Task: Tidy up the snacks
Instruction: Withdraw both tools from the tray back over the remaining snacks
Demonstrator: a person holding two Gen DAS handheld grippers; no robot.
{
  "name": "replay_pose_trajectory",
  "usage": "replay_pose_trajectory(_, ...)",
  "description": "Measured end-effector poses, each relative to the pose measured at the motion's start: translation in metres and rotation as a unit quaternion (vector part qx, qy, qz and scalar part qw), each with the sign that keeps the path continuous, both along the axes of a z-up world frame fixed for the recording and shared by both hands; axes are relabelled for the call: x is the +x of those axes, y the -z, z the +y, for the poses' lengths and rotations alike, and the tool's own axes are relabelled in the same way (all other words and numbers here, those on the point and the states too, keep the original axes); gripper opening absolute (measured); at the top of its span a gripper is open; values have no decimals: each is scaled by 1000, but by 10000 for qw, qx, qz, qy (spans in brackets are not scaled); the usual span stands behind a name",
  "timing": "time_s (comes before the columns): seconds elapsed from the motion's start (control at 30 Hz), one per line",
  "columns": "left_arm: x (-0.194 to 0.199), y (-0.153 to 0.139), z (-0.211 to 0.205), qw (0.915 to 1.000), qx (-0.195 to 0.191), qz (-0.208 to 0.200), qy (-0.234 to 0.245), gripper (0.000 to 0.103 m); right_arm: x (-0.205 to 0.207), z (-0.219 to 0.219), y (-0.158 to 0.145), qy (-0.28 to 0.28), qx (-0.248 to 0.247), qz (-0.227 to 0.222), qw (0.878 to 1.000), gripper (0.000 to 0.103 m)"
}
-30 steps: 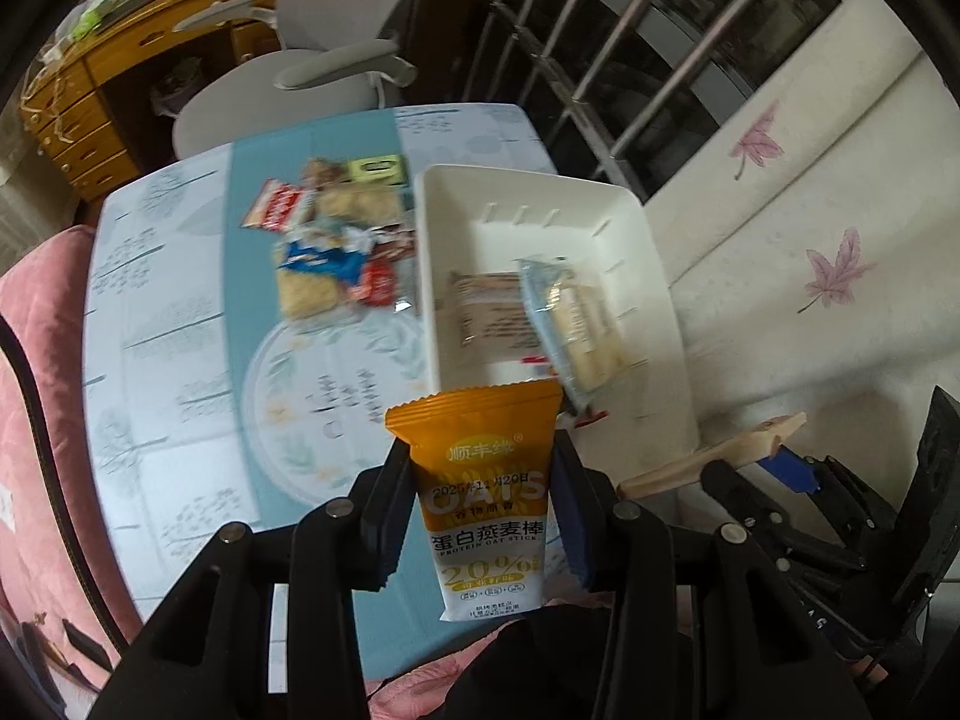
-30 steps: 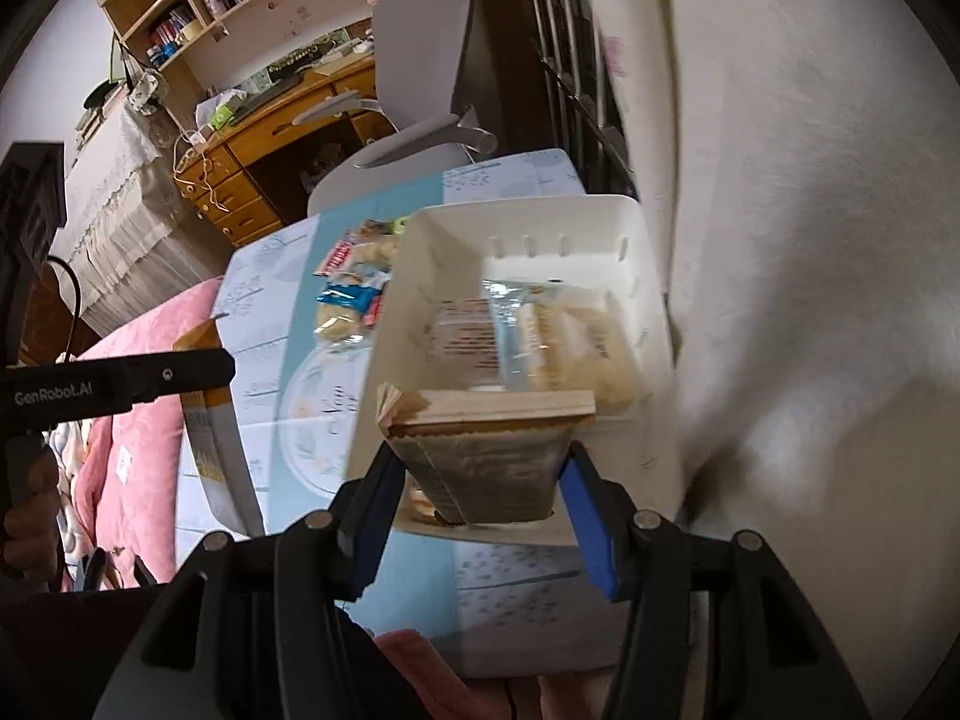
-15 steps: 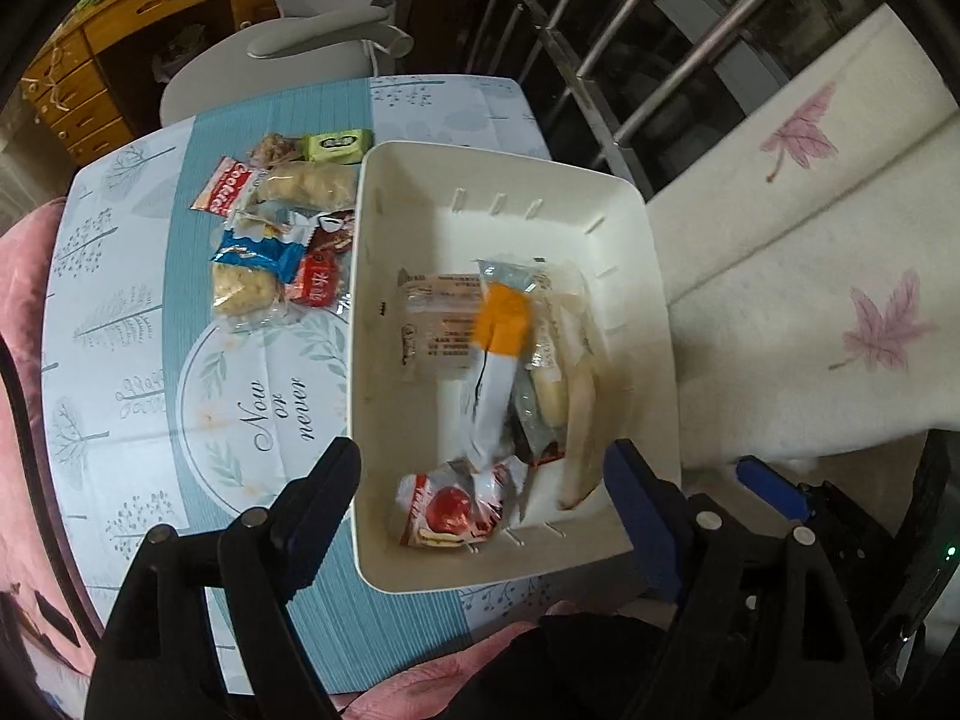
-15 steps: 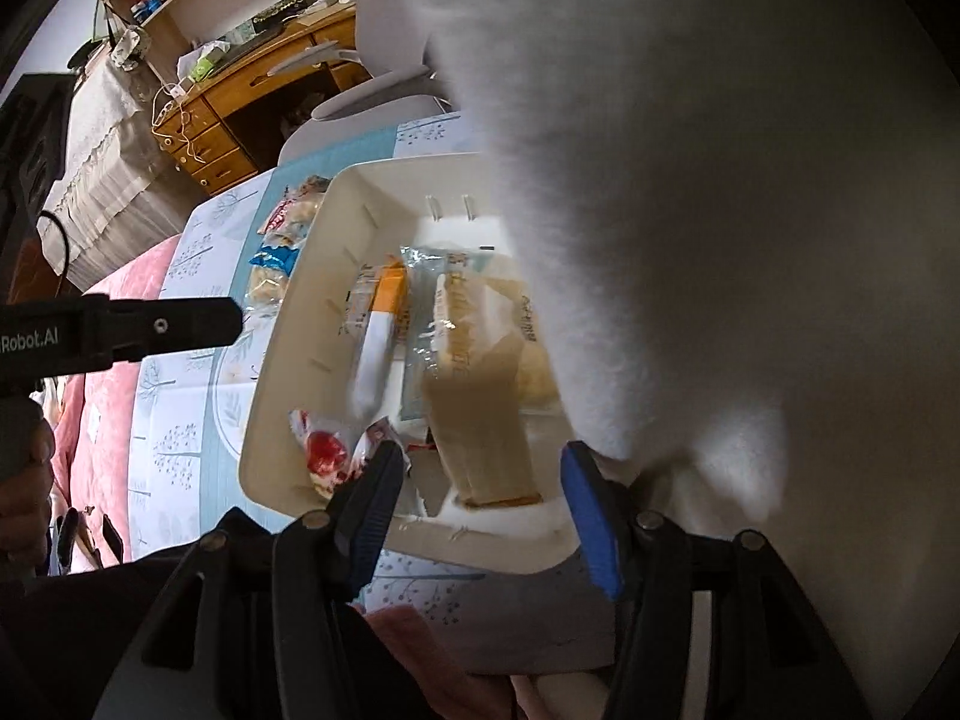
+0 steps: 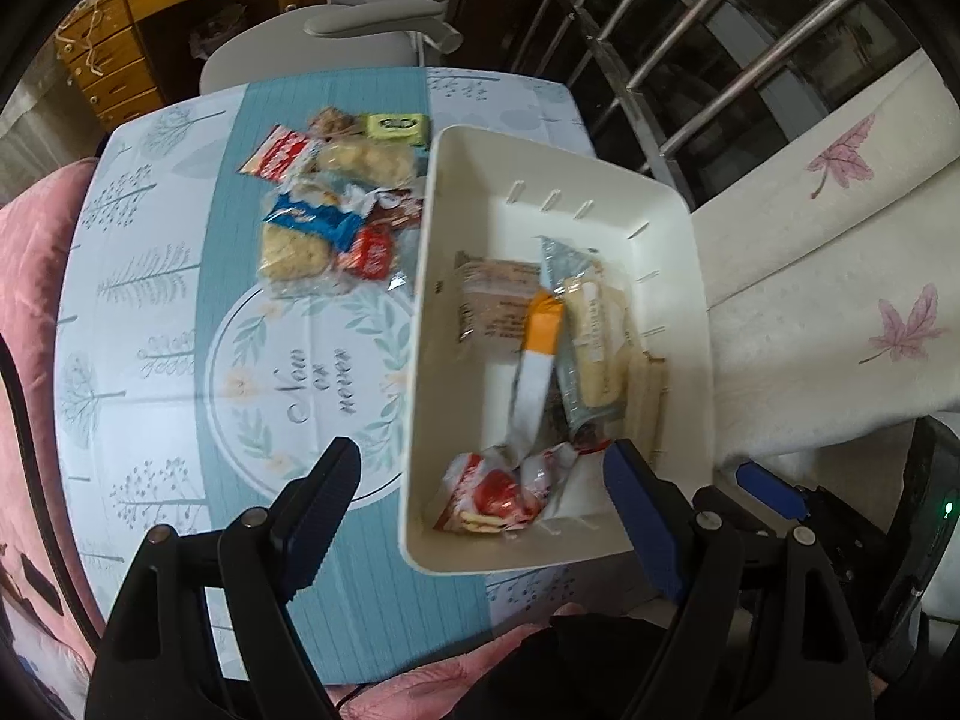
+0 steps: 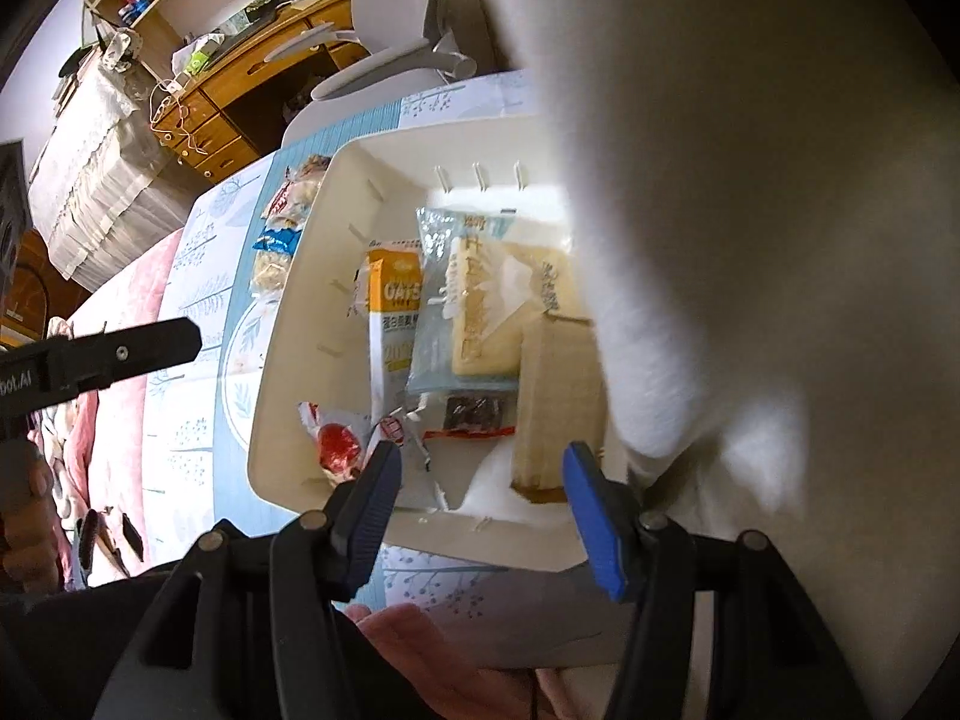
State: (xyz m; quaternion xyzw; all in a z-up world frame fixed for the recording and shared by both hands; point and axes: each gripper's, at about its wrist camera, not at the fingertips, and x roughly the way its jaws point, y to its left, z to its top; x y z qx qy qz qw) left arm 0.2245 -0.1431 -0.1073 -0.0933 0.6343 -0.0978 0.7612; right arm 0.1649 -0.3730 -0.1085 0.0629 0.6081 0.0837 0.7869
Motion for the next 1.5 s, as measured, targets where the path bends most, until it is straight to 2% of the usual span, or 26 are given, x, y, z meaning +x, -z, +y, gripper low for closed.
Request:
replay_pose_trajectory(0.2, -15, 9, 33, 9997, 67, 184, -118, 82, -3, 11, 11, 287, 170, 314, 9990, 56)
replay_pose_trajectory(0.4, -28, 6, 76, 9995, 252, 189, -41, 82, -13, 42, 21, 595, 455, 736, 9945, 56)
replay_pose_trajectory(0.7, -42, 3, 146, 9983, 341, 146, 443, 82, -31, 111, 23, 952, 778, 828, 9890, 56)
replay_pose_trajectory(0.93, -39, 4, 197, 9959, 386, 156, 806, 82, -42, 164, 18, 1479, 1012, 484, 9826, 56)
replay_pose_trajectory(1.07, -25, 4, 223, 9950, 384, 188, 902, 82, -41, 188, 11, 1688, 1044, 190, 9799, 56)
replay_pose_trajectory(1.27, 14, 8, 248, 9949, 376, 282, 892, 82, -32, 220, 5, 1869, 970, -240, 9773, 56)
replay_pose_trajectory(1.5, 76, 21, 245, 9955, 318, 465, 756, 83, -4, 251, 0, 1805, 682, -1146, 9745, 56)
